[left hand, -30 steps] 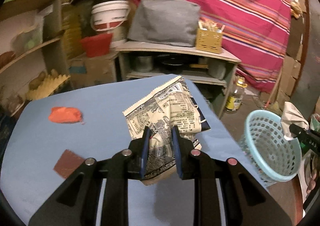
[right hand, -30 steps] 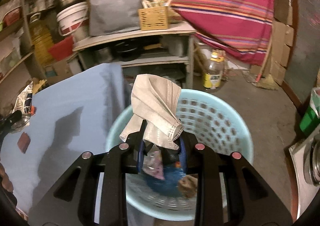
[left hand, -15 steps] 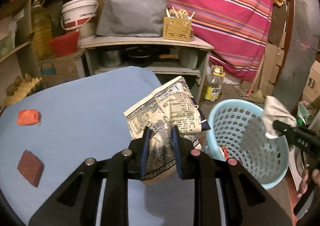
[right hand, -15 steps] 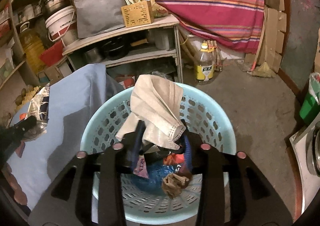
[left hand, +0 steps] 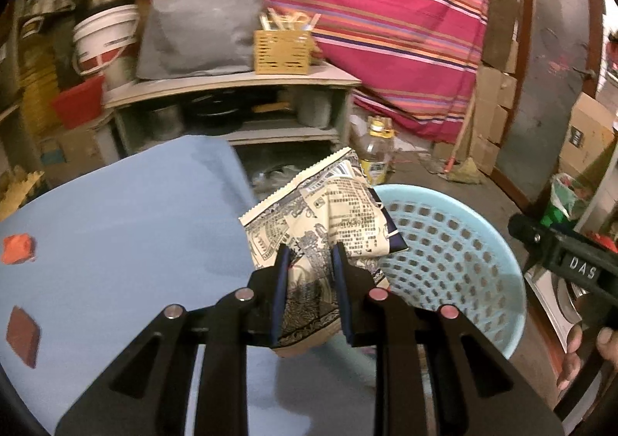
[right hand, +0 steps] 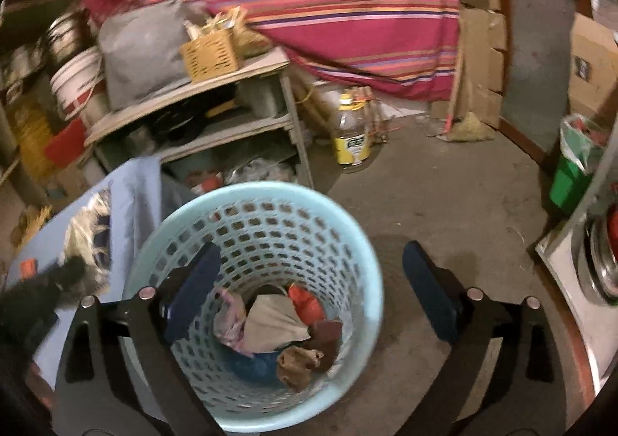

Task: Collect trash
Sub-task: 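Open the right tool to drop the cloth while the left tool releases the wrapper, then move both open tools back over the table and grasp the brown pad with the left tool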

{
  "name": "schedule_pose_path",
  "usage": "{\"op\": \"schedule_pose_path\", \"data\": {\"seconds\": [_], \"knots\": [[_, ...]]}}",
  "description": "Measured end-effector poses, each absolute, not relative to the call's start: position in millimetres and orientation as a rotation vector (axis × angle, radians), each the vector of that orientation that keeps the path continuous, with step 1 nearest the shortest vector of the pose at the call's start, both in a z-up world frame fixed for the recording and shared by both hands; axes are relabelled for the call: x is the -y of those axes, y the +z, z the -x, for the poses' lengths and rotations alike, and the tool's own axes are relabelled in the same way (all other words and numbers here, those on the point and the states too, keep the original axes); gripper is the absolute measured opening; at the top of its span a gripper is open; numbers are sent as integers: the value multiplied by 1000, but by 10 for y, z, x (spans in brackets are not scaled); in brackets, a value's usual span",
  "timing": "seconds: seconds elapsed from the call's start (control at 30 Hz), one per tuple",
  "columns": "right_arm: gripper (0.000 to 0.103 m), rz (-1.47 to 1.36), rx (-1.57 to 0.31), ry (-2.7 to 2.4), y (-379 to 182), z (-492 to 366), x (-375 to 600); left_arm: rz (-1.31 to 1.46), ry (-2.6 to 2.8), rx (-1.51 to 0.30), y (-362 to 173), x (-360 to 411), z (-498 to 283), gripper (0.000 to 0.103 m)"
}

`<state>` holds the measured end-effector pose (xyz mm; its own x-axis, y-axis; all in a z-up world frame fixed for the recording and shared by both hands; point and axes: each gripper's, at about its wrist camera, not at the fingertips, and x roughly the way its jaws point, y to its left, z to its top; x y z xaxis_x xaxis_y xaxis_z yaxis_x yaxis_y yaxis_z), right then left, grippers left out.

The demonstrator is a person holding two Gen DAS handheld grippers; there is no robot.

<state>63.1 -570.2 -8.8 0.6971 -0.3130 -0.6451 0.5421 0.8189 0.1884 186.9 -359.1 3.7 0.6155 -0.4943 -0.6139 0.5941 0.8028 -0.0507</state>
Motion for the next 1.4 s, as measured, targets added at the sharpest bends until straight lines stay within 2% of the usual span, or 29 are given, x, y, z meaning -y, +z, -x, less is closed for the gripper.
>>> {"op": "schedule_pose_path", "data": {"seconds": [0.1,0.3,0.4,0.43,0.47,0.53,0.67,1.03,1.17,1.4], "knots": [[94,-409,-629,-511,-92,-573,5789,-172,-670,-666,-18,3814,-1826,24],[95,-403,-626,-526,-96,-558,5822,-198,-708,-676,-150,4089,-1845,35],[95,-412,-625,-528,-98,-550,5834,-179,-711,-699,-211,4127,-1901,50],[95,-414,-625,-529,-97,-550,5842,-169,-711,-700,-215,4106,-1907,61],[95,-415,-625,-531,-100,-548,5846,-161,-704,-696,-209,4078,-1914,67],[95,-414,-626,-531,-105,-548,5846,-162,-699,-685,-187,4007,-1893,68],[95,-405,-635,-530,-115,-582,5818,-134,-659,-670,-95,3706,-1942,82],[98,-336,-661,-457,-83,-910,5300,-157,-413,-648,-63,2090,-2225,97],[98,-278,-677,-442,-89,-1094,4974,-105,-310,-681,-157,1381,-2408,98],[99,-220,-681,-396,-95,-1338,4400,-82,-236,-710,-236,598,-2548,98]]}}
